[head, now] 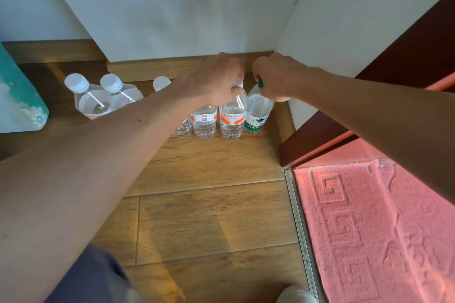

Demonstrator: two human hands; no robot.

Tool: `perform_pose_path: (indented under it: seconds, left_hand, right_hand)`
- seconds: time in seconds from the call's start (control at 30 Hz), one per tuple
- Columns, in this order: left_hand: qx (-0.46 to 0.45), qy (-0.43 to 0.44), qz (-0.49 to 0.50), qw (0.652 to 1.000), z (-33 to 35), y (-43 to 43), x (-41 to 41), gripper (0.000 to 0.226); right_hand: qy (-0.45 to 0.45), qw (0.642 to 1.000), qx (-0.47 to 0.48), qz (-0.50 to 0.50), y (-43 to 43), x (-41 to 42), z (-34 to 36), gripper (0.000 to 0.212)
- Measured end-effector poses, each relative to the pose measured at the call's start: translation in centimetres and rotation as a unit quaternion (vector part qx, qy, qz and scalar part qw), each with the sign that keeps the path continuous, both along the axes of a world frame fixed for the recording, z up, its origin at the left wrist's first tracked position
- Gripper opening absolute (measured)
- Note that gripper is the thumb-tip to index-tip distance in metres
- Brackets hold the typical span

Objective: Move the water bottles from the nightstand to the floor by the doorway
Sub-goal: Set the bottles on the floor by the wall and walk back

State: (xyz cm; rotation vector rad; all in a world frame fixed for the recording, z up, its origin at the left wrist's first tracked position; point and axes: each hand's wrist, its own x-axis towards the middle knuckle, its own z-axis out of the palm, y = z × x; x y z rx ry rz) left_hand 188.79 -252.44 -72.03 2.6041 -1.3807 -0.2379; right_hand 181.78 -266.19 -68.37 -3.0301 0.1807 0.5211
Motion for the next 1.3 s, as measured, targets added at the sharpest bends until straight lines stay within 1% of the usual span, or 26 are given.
perform_pose_path:
  seconds: [0.1, 0.13, 0.23, 0.3, 0.37, 0.5, 0.67, 0.8, 0.83, 0.9, 0.93, 1.03, 1.2, 1.3]
  left_hand:
    - [0.013, 0.035, -0.009, 0.999, 0.2, 0.0, 0.0, 0.024]
    - [0.014, 0.043, -0.015, 0.999, 0.4, 0.0, 0.0, 0.027]
    - [0.034, 0.068, -0.033, 0.997, 0.7, 0.1, 0.1, 0.046]
    - [0.037, 0.072, -0.047, 0.996, 0.7, 0.1, 0.2, 0.046]
    - [0.028, 0.072, -0.057, 0.995, 0.6, 0.3, 0.3, 0.039]
    - [0.027, 0.061, -0.057, 0.996, 0.9, 0.2, -0.1, 0.026]
    - [0.032, 0.041, -0.045, 0.998, 0.7, -0.2, -0.4, 0.025]
    - [0.052, -0.032, -0.031, 0.998, 1.4, -0.5, -1.0, 0.019]
    - [0.051, -0.046, -0.028, 0.997, 1.5, -0.5, -1.1, 0.020]
    - [0.049, -0.065, -0.013, 0.997, 1.8, -0.5, -1.3, 0.036]
    - [0.047, -0.071, -0.007, 0.996, 1.9, -0.5, -1.4, 0.038]
    - [0.036, -0.071, 0.013, 0.997, 2.0, -0.6, -1.5, 0.027]
    - [0.012, -0.069, 0.053, 0.996, 1.6, -0.7, -1.8, 0.028]
    - [-0.001, -0.072, 0.060, 0.996, 1.0, -0.7, -1.7, 0.027]
  right_hand:
    - [0.002, 1.000, 0.001, 0.000, -0.1, 0.0, -0.1, 0.024]
    - [0.001, 1.000, 0.003, 0.000, -0.1, 0.0, -0.2, 0.025]
    - [-0.006, 1.000, 0.005, -0.005, -0.3, 0.0, -0.1, 0.028]
    - [-0.011, 1.000, 0.000, -0.004, -0.5, -0.2, 0.0, 0.027]
    - [-0.015, 1.000, -0.002, -0.002, -0.5, -0.3, 0.1, 0.026]
    - [-0.017, 1.000, 0.004, -0.002, -0.3, -0.3, 0.4, 0.029]
    - [-0.019, 1.000, -0.006, -0.004, -0.1, -0.3, 1.4, 0.030]
    - [-0.028, 1.000, -0.012, -0.007, 0.0, -0.4, 2.0, 0.032]
    - [-0.029, 0.999, -0.012, -0.007, 0.0, -0.4, 2.0, 0.032]
    - [-0.028, 1.000, -0.009, -0.008, -0.1, -0.4, 1.9, 0.031]
    - [-0.026, 1.000, -0.007, -0.009, -0.1, -0.4, 1.9, 0.030]
    - [-0.020, 1.000, -0.003, -0.013, -0.3, -0.3, 1.6, 0.027]
    - [-0.017, 1.000, 0.002, -0.015, -0.5, -0.3, 1.1, 0.027]
    - [-0.014, 1.000, 0.001, -0.009, -0.7, -0.3, 1.0, 0.026]
